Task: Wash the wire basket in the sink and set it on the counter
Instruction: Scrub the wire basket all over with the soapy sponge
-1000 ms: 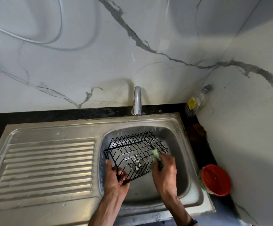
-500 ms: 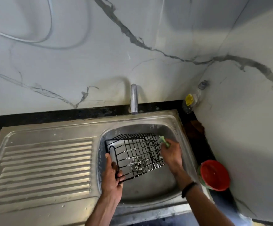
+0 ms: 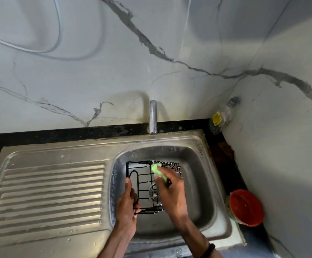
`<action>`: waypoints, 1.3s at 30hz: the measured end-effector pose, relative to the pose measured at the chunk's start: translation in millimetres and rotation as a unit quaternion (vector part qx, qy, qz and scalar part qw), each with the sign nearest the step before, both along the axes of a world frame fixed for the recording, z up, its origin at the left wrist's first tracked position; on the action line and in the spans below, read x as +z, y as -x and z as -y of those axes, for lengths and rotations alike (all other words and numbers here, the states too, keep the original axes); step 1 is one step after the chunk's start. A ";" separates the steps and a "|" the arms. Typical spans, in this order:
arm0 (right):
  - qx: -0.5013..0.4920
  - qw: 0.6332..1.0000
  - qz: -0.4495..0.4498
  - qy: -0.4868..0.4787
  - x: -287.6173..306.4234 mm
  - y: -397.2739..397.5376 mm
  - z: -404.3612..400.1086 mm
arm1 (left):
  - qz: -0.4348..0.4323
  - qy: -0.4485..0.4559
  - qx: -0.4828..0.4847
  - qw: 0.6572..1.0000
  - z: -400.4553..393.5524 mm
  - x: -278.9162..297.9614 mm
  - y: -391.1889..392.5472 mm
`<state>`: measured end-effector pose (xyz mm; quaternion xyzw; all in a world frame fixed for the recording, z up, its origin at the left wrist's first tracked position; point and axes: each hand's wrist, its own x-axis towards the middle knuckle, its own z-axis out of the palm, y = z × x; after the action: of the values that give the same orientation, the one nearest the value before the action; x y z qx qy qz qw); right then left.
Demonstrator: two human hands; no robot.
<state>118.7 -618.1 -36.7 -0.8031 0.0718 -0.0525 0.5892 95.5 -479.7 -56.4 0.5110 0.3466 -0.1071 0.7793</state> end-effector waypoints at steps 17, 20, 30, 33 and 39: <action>0.037 0.997 -0.042 0.055 38.1 -36.8 26.9 | -0.029 0.102 0.029 0.994 2.8 0.0 4.0; 0.077 0.989 0.025 0.125 40.0 -33.8 -4.8 | -0.035 0.113 0.040 0.992 3.0 2.0 2.8; 0.144 0.973 0.144 0.109 -1.1 50.2 5.4 | -0.028 0.223 0.139 0.965 -14.7 -7.6 -4.1; 0.157 0.971 0.137 0.116 -10.4 61.7 38.7 | -0.037 0.219 0.149 0.963 -22.1 -15.2 -1.7; 0.108 0.964 0.137 0.201 -26.9 23.8 86.2 | -0.041 0.227 0.154 0.961 -23.0 -21.0 -3.7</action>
<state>95.0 -704.3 -63.7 -0.8930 -0.1085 -0.1117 0.4223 99.2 -456.7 -77.5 0.2564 0.4193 -0.0820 0.8670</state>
